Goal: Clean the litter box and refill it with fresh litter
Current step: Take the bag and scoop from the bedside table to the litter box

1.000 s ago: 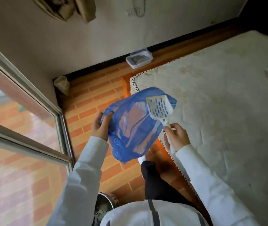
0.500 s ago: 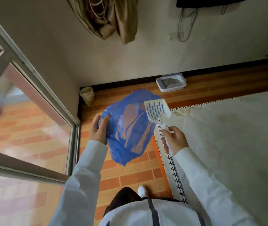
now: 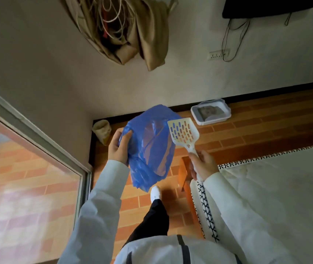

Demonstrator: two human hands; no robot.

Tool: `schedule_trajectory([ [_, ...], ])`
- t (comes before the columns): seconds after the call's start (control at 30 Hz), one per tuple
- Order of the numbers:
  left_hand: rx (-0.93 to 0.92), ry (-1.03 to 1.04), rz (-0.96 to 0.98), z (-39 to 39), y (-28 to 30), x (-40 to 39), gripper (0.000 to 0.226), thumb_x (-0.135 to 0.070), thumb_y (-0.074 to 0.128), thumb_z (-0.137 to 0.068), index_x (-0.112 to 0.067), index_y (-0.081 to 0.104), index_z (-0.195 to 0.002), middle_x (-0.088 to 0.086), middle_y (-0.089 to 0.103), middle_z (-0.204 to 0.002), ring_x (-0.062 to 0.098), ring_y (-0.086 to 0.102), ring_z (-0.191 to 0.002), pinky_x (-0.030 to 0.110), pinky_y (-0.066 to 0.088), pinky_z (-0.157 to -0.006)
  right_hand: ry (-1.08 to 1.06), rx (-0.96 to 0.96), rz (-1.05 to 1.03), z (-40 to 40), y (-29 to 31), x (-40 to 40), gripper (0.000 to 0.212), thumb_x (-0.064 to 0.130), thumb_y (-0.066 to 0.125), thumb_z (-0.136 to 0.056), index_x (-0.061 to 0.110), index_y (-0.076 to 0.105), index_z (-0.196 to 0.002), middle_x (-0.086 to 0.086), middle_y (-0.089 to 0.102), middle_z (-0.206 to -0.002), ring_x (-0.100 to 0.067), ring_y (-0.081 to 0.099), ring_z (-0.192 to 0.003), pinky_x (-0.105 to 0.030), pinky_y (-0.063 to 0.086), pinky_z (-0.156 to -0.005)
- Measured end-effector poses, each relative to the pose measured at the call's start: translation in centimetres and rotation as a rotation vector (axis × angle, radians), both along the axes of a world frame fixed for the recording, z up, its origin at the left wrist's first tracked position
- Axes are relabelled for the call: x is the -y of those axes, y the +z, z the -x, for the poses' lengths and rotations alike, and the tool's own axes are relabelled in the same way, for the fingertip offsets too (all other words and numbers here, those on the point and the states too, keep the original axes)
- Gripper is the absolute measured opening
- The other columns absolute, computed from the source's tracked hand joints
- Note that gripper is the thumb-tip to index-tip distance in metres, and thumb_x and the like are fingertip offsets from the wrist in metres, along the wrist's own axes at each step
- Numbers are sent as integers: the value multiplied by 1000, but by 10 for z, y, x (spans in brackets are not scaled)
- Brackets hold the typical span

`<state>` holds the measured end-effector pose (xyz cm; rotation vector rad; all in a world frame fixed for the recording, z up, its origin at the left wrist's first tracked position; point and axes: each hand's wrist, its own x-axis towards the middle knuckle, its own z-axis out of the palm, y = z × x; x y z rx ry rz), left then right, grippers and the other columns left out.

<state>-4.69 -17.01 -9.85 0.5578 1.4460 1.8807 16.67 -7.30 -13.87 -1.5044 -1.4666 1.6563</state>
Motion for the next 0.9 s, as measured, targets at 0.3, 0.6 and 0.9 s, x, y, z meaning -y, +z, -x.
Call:
schedule_trajectory([
  [0.3, -18, -84, 10, 125, 15, -172, 15, -27, 66, -78, -15, 57, -81, -6, 63, -71, 11, 59, -67, 24, 49, -64, -159, -47, 59, 122, 4, -159, 2, 20, 55, -93, 18, 56, -93, -7, 51, -56, -21, 42, -43, -25, 33, -42],
  [0.6, 26, -193, 22, 181, 20, -309, 8, -22, 60, -79, -16, 58, -83, -4, 65, -73, 14, 62, -70, 31, 52, -71, -270, -55, 118, 177, 11, -274, 12, 25, 57, -92, 15, 57, -100, -7, 53, -62, -18, 44, -45, -24, 35, -43],
  [0.9, 8, -328, 53, 205, 10, -445, 19, -34, 67, -71, -19, 62, -80, 3, 63, -81, 19, 59, -77, 33, 47, -73, -347, -63, 134, 198, 0, -398, 12, 23, 59, -91, 13, 54, -87, -7, 47, -58, -19, 41, -46, -24, 33, -44],
])
